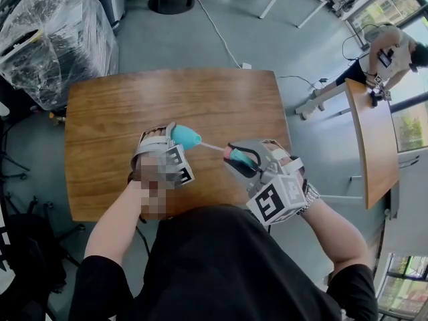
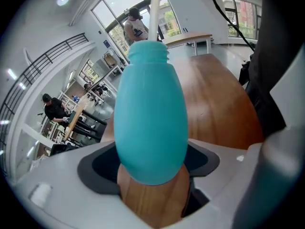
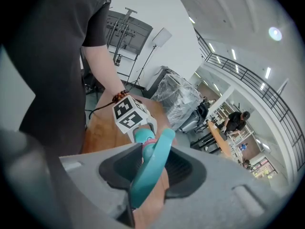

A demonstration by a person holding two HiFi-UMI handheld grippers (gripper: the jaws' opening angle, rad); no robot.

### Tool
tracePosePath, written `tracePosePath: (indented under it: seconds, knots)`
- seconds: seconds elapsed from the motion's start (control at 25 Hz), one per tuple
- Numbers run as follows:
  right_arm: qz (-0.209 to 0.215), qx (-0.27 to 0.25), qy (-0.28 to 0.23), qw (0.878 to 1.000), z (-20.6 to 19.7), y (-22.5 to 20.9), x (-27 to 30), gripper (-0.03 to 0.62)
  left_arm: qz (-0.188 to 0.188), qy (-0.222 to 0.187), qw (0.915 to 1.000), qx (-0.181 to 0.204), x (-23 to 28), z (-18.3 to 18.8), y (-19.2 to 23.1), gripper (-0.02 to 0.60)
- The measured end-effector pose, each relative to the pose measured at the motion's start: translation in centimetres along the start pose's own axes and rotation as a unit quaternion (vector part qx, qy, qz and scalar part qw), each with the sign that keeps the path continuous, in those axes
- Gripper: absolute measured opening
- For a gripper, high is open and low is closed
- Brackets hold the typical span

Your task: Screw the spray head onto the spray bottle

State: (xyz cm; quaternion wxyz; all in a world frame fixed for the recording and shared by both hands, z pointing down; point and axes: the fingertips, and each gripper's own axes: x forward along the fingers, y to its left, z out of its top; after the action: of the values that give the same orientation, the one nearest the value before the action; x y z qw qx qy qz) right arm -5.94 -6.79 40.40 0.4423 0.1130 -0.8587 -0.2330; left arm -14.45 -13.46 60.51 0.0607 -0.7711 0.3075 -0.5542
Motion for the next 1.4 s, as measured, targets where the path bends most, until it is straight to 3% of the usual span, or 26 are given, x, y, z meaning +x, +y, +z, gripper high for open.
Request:
tracePosePath:
  seconds: [0.2,0.44,0.6,0.76,0.96,1.12,1.32,1.4]
  knots:
    - [0.017,-0.012,-0.008,1.0,-0.8,1.5,1.9,0.129,0.004,-0.013,0.9994,0.032,-2.0,3.1,-0.8,0.417]
    - [0.028,-0.021,0.019,0.999,-2.3,2.3,3.2,0.129,0.011,-0.021,0.9972,0.071,-4.2,6.3,-1.6,0.416]
    - [0.038,-0.025,0.027,0.999,-2.8,2.6,3.0,0.128,0.034,-0.003,0.9939,0.105,-5.2,7.1,-1.6,0.412]
    - [0.046,-0.022,0.032,0.998,-3.2,2.5,3.0,0.129,0.052,0.0,0.9925,0.111,-5.4,7.1,-1.1,0.407]
    - [0.082,0.046,0.035,0.995,-2.9,2.5,2.8,0.129,0.086,-0.009,0.988,0.128,-5.7,7.3,-0.5,0.399]
    - [0.091,0.128,0.048,0.986,-3.6,2.5,3.3,0.129,0.075,0.014,0.9902,0.118,-5.4,7.0,-0.9,0.396]
    - [0.071,0.044,0.081,0.993,-4.1,3.3,3.6,0.127,0.062,0.03,0.9896,0.126,-5.3,6.8,-1.5,0.396]
    - [0.074,0.053,0.082,0.992,-4.1,3.2,3.6,0.127,0.069,0.028,0.9896,0.123,-5.4,6.8,-1.3,0.396]
